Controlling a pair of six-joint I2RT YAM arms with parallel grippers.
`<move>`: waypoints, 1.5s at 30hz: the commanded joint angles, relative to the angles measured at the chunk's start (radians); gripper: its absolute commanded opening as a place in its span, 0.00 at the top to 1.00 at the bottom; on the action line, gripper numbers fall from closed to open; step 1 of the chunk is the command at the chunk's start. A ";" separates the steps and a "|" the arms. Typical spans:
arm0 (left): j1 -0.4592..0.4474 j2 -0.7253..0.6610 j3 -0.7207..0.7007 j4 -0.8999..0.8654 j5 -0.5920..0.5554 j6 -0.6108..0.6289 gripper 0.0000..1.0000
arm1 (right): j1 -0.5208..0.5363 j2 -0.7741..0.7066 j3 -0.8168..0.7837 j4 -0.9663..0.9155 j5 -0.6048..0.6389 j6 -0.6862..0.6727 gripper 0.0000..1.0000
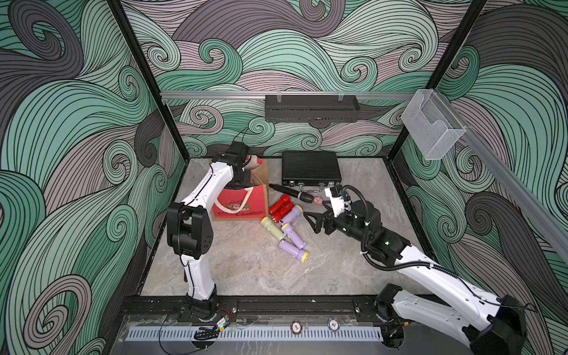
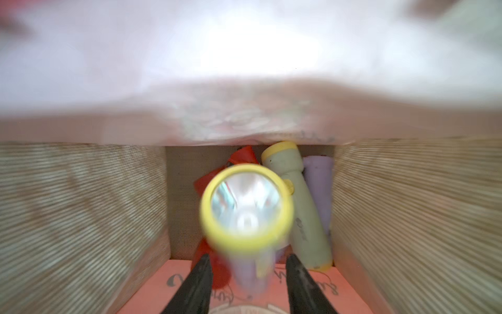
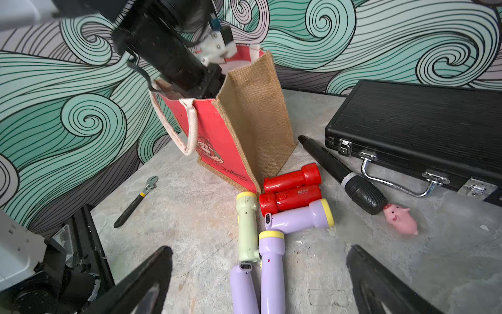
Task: Put the flashlights into the tote bags
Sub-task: Place the flashlight in the canvas bag, then pick up the flashlight from the center of the board.
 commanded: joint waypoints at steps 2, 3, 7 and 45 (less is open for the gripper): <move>0.003 -0.061 0.017 0.010 0.020 0.027 0.49 | 0.003 -0.014 -0.036 -0.067 0.009 0.020 0.01; 0.003 -0.070 0.015 0.014 0.022 0.029 0.48 | 0.003 -0.012 -0.042 -0.074 0.010 0.024 0.01; 0.002 -0.123 -0.001 0.036 0.057 0.046 0.43 | 0.003 0.014 -0.063 -0.099 0.001 0.037 0.01; -0.112 -0.522 -0.449 0.721 0.718 -0.070 0.02 | 0.080 0.642 0.183 -0.220 -0.020 0.062 0.23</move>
